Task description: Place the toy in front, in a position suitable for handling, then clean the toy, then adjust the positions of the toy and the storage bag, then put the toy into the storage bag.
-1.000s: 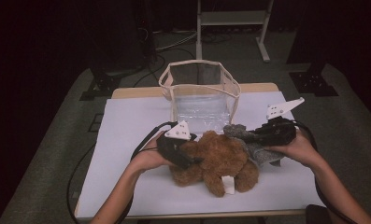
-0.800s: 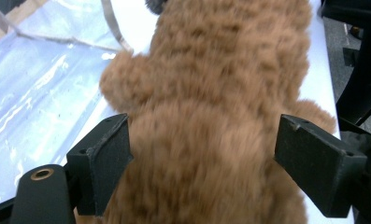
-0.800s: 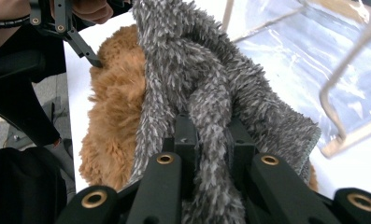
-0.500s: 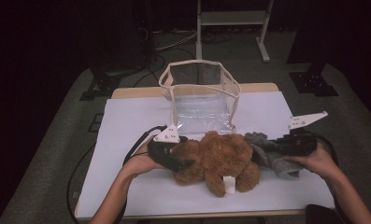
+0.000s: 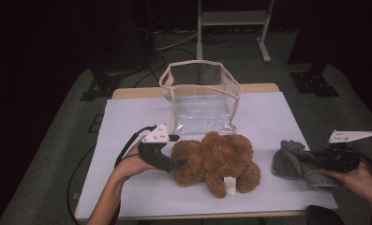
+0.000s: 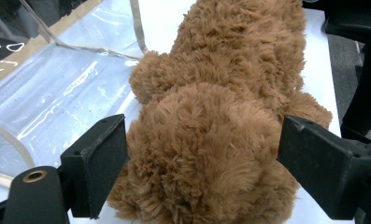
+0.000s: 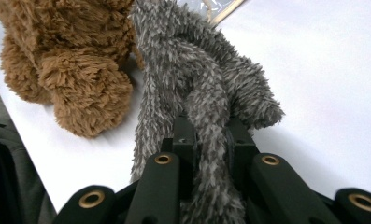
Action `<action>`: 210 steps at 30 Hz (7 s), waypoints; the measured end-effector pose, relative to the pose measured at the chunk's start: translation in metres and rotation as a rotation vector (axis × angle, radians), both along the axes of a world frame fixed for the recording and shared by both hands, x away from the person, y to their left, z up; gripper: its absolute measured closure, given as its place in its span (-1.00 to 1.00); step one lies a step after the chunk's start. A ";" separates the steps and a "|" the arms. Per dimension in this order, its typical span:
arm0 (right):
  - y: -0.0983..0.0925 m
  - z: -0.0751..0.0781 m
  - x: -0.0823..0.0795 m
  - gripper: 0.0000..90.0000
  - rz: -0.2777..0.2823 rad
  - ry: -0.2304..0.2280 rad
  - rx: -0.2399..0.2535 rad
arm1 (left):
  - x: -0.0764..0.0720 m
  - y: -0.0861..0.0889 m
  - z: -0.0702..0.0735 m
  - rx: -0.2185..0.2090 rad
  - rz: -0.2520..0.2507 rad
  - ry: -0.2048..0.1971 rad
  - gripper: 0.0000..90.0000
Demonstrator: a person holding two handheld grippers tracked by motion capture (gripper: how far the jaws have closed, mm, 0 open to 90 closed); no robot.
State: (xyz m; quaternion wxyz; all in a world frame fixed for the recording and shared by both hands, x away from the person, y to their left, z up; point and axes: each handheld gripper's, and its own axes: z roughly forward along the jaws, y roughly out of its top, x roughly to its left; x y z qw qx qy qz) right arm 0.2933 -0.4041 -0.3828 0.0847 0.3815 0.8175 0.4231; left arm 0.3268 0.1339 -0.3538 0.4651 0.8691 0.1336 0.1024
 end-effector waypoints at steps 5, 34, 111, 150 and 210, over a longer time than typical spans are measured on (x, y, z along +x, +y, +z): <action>0.016 -0.019 0.006 0.56 0.020 0.031 -0.067 | -0.003 0.008 -0.003 -0.005 0.004 0.004 -0.66; 0.129 0.030 0.041 -0.33 0.411 -0.116 0.049 | -0.005 0.016 -0.044 -0.002 -0.044 0.022 -0.80; 0.195 0.006 0.042 -0.17 0.530 -0.056 0.099 | -0.017 0.042 -0.054 -0.067 0.001 0.123 -0.39; 0.193 0.097 0.129 -0.24 0.487 -0.054 -0.056 | -0.021 0.074 -0.029 -0.061 0.137 0.027 -0.83; 0.244 0.132 0.158 -0.21 0.591 -0.059 -0.128 | -0.020 0.079 -0.032 -0.039 0.148 0.048 -0.86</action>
